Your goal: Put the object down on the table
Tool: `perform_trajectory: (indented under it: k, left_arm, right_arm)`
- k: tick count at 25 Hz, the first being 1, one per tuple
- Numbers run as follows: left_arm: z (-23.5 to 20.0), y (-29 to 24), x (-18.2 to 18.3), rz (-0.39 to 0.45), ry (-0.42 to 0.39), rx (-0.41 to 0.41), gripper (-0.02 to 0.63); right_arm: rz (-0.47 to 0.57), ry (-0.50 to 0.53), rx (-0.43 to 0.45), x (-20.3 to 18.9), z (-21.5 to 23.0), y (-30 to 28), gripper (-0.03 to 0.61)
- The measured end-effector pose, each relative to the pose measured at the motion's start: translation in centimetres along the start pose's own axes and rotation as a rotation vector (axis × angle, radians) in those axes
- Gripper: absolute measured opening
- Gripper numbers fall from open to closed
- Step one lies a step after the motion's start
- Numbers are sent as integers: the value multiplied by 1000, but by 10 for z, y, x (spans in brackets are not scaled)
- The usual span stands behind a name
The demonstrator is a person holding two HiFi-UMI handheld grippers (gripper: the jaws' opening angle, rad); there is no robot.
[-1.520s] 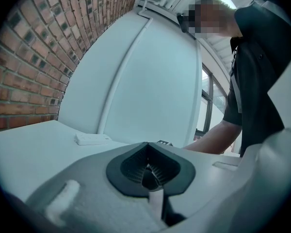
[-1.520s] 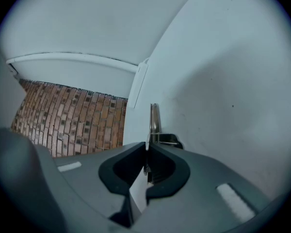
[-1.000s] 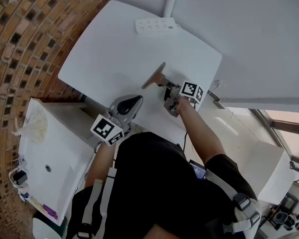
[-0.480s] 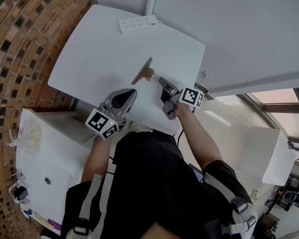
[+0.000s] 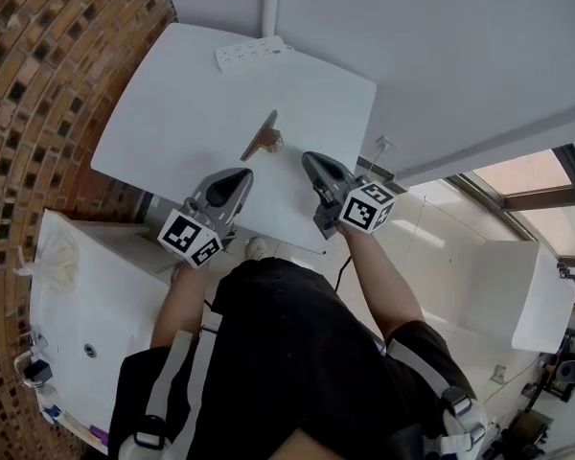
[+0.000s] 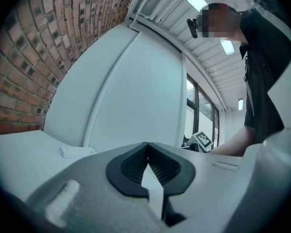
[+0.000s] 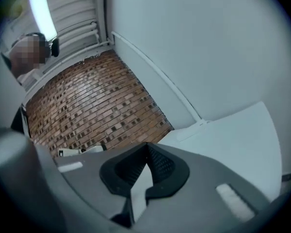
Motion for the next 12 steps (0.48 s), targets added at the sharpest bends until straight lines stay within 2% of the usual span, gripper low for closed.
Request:
perform_trajectory:
  k: [4, 12]
  left_arm:
    - [20, -4, 1, -9, -22, 0, 0]
    - [99, -24, -21, -63, -16, -81, 0]
  right_arm:
    - [26, 192, -1, 8, -22, 40, -3]
    - [55, 278, -66, 2, -38, 176, -2]
Point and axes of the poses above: the fingertips, and each gripper's own axes: y backward along the fingers, z to its right, x out of its top, the point moved 10 cm from there along y, backward along the fingers, and after that the axes turned 1 degree about -z, right-handed, at the moved point
